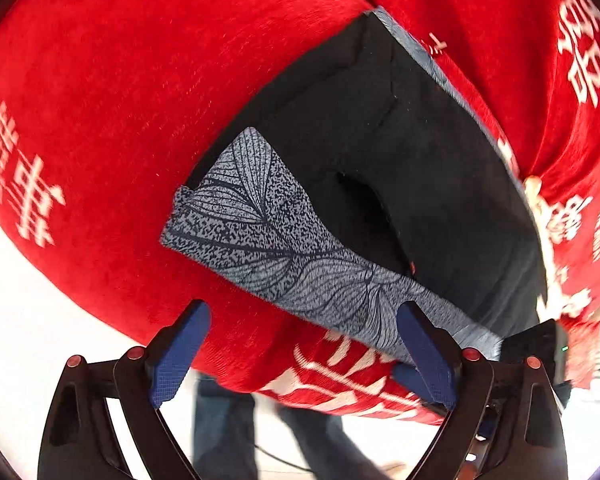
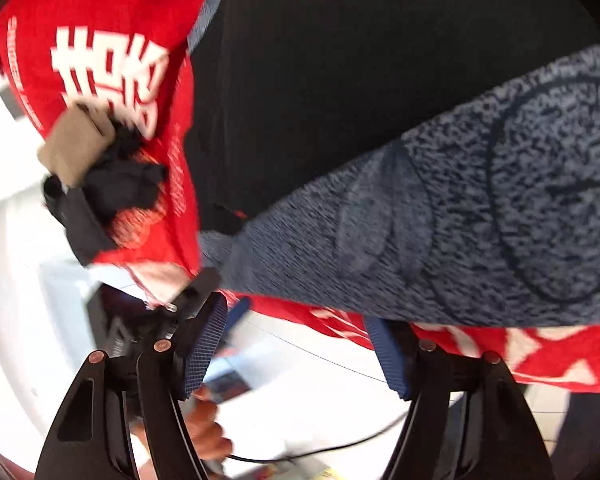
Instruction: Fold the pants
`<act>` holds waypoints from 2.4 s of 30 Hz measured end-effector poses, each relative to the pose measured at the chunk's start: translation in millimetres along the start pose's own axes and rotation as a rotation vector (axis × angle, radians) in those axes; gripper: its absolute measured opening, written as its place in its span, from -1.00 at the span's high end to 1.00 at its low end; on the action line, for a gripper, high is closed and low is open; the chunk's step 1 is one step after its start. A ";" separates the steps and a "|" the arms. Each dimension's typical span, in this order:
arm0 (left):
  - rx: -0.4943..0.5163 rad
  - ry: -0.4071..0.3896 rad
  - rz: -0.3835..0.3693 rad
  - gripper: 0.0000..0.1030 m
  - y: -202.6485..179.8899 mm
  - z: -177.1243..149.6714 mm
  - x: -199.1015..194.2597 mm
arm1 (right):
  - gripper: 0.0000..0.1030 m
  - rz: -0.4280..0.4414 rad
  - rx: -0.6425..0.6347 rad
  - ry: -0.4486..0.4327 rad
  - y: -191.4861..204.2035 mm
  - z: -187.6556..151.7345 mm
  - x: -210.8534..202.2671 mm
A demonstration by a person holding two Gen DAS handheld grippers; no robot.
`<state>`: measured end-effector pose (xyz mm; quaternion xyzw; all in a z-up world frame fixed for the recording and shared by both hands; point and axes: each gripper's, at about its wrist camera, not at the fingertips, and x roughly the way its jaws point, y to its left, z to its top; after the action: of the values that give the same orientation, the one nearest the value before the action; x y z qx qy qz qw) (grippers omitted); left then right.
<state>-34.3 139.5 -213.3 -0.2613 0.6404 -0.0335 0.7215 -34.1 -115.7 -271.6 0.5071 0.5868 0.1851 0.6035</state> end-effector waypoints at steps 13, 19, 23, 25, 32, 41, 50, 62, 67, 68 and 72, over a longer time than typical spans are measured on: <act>-0.016 0.053 -0.085 0.19 -27.0 35.8 33.2 | 0.82 -0.090 -0.159 0.017 26.8 -16.7 -21.9; 0.060 0.052 -0.064 0.19 -32.5 31.7 27.1 | -0.34 -0.136 0.004 -0.196 -30.5 -5.9 -118.4; 0.100 0.064 -0.048 0.19 -35.2 31.7 31.2 | -0.34 -0.100 0.113 -0.330 -69.3 -8.2 -166.7; 0.105 0.070 -0.039 0.19 -34.7 30.5 34.5 | -0.25 -0.036 0.162 -0.368 -84.8 -3.5 -177.9; 0.100 0.057 0.020 0.55 -42.4 33.6 41.4 | 0.92 0.120 0.303 -0.406 -94.1 12.7 -180.5; 0.083 -0.052 -0.014 0.55 -82.3 60.8 -11.2 | 0.92 -0.009 -0.030 -0.304 21.9 93.4 -230.2; 0.155 -0.226 0.043 -0.10 -159.3 177.6 6.0 | 0.92 -0.117 -0.173 -0.193 65.4 264.4 -229.9; 0.090 -0.353 0.380 -0.64 -159.1 247.9 62.8 | 0.08 -0.337 -0.240 -0.096 56.7 344.5 -179.1; 0.170 -0.362 0.430 -0.64 -167.8 233.2 35.1 | 0.08 -0.279 -0.414 -0.090 98.4 312.1 -180.5; 0.211 -0.335 0.428 -0.64 -173.6 230.0 43.9 | 0.09 -0.302 -0.434 -0.076 100.1 309.9 -169.4; 0.272 -0.226 0.438 -0.64 -189.5 225.3 104.9 | 0.10 -0.444 -0.497 -0.050 90.0 325.4 -120.0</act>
<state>250.7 11.4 -219.1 -0.0196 0.5867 0.0671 0.8068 261.7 -304.9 -200.6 0.2086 0.6049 0.1738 0.7486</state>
